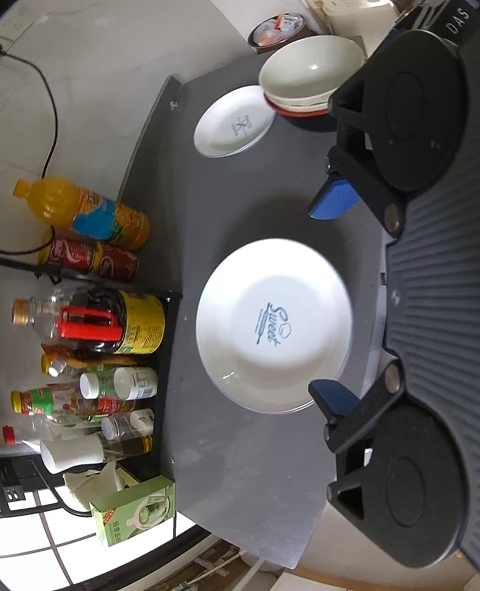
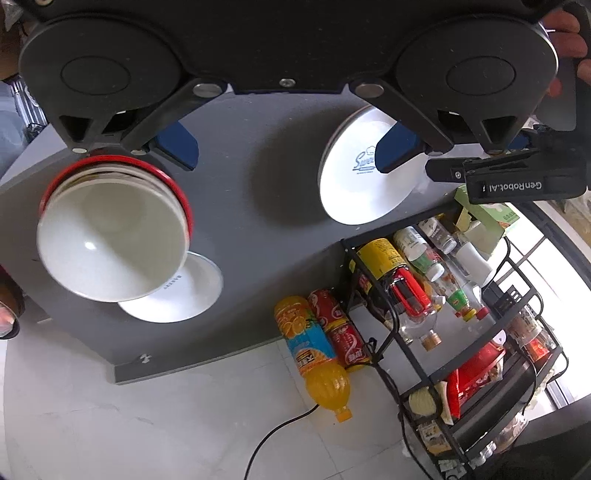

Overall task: Organize plates and bowls
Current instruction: 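Move both grippers toward the rim of the white 'BAKERY' plate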

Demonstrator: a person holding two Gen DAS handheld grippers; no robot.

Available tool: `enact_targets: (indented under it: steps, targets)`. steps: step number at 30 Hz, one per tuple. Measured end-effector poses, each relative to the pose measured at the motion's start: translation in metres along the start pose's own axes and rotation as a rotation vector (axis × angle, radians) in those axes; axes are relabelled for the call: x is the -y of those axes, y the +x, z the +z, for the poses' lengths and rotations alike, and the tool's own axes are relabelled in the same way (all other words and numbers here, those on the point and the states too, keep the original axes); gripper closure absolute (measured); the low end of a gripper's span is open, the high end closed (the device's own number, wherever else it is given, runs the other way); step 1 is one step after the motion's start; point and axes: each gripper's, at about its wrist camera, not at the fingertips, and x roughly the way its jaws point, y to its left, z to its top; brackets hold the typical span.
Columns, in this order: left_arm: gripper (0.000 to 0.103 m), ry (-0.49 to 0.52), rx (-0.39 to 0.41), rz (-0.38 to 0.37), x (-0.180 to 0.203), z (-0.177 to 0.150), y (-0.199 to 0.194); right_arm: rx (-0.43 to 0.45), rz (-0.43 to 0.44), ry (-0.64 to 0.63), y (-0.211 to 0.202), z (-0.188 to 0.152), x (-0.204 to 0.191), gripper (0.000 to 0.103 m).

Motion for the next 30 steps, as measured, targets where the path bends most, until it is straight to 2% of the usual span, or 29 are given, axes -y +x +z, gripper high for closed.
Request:
enact_targets:
  steps: [9,16,22,30]
  targets:
    - [0.010,0.001,-0.032,-0.012,0.027,-0.010,-0.013,0.004,-0.006,-0.004,-0.024,0.013,0.019,0.000]
    - [0.010,0.013,-0.054,-0.026,0.047,-0.013,-0.012,-0.002,-0.029,-0.036,-0.027,0.028,0.030,0.000]
    - [0.010,0.047,-0.073,-0.047,0.068,-0.007,0.005,-0.008,-0.046,-0.063,-0.019,0.045,0.039,0.000]
    - [0.010,0.062,-0.093,-0.086,0.098,0.022,0.043,-0.013,-0.100,-0.057,0.003,0.074,0.055,0.000]
